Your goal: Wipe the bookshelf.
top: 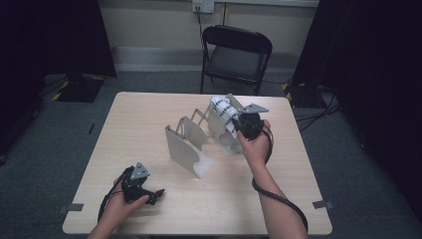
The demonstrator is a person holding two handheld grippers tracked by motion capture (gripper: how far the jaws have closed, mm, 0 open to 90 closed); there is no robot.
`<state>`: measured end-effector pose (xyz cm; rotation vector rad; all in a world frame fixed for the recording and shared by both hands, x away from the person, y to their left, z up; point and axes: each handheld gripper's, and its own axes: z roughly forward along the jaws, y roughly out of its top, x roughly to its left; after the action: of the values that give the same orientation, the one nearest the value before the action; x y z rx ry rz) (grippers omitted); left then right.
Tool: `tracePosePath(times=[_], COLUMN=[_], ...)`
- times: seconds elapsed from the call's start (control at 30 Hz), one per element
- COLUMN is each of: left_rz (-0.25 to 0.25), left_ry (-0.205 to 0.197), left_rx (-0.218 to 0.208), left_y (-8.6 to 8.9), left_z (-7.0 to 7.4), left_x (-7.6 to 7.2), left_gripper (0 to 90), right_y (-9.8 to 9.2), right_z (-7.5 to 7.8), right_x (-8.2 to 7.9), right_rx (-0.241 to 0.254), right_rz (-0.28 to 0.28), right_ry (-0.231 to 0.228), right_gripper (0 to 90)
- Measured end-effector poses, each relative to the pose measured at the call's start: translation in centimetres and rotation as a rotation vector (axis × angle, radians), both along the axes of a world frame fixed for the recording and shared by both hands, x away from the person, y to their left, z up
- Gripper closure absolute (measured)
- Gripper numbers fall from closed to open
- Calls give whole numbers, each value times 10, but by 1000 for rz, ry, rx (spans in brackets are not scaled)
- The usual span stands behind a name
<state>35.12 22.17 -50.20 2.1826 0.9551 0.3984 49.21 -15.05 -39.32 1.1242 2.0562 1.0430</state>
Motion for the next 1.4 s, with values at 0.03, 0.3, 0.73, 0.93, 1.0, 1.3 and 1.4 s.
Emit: tracePosePath(times=[0.03, 0.3, 0.73, 0.93, 1.0, 1.3, 1.4], left_rz=[-4, -3, -2, -3, 2, 0, 0], left_ry=[0, 0, 0, 0, -1, 0, 0], left_rx=[7, 5, 2, 5, 0, -1, -1], left_y=[0, 0, 0, 0, 0, 0, 0], left_z=[0, 0, 0, 0, 0, 0, 0], left_x=[0, 0, 0, 0, 0, 0, 0], left_gripper=[1, 1, 1, 1, 1, 1, 1], right_y=[1, 6, 2, -3, -4, -12, -12], right_z=[-5, -42, -83, -87, -84, -35, -17], right_x=[1, 3, -9, -15, -18, -23, -23], right_rx=[5, -21, -79, -65, -57, -23, -22], right_rz=[2, 15, 29, 27, 27, -4, -8], right_ry=[13, 89, 176, 184, 172, 35, -8], right_gripper=[791, 791, 786, 780, 781, 788, 789])
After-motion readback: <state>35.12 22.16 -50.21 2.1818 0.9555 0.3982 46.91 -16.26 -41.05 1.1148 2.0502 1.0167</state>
